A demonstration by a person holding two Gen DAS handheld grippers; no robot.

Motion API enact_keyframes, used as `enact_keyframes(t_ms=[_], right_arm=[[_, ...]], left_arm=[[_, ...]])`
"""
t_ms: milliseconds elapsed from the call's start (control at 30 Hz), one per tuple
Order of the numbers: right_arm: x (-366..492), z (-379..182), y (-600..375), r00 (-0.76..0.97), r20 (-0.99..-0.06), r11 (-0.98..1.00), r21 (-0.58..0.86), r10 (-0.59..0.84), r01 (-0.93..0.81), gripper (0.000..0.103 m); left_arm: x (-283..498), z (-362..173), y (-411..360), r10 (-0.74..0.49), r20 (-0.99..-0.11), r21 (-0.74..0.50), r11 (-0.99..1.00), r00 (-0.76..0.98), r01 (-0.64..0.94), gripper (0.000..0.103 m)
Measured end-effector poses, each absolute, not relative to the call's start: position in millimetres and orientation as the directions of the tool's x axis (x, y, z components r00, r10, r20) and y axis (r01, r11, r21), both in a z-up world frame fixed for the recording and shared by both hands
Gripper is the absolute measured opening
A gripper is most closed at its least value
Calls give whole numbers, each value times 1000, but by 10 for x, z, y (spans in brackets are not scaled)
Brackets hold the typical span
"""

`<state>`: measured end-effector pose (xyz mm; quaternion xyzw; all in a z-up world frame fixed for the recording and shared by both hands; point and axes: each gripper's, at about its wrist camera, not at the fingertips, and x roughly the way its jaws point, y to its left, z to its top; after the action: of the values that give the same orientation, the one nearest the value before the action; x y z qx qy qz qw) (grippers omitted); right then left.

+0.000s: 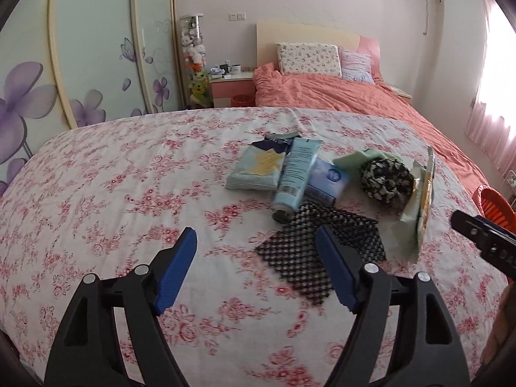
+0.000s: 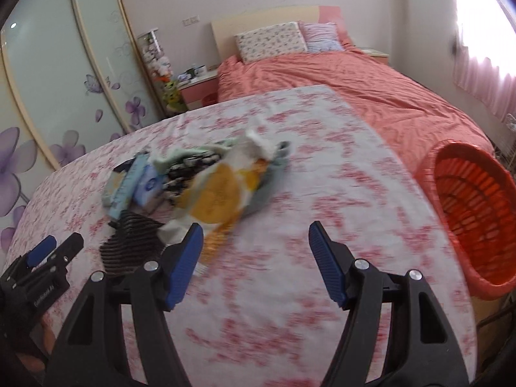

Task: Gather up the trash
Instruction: 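Move both tools back over the bed items, then grasp the yellow snack wrapper with the right tool while the left tool grasps the black mesh pad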

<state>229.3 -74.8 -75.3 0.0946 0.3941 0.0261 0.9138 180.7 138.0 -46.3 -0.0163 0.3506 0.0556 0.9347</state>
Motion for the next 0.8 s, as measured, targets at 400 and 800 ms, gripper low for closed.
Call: enact_keyframes(t_ms=[400, 800], right_arm=[[2516, -974, -420, 640, -762, 983, 174, 98, 57, 49], [2293, -842, -1023, 691, -722, 977, 166, 29, 132, 4]], left_arm=[[1856, -616, 1573, 22, -697, -70, 993, 717, -99, 76], [2055, -787, 1172, -59, -750, -109, 993, 658, -36, 76]])
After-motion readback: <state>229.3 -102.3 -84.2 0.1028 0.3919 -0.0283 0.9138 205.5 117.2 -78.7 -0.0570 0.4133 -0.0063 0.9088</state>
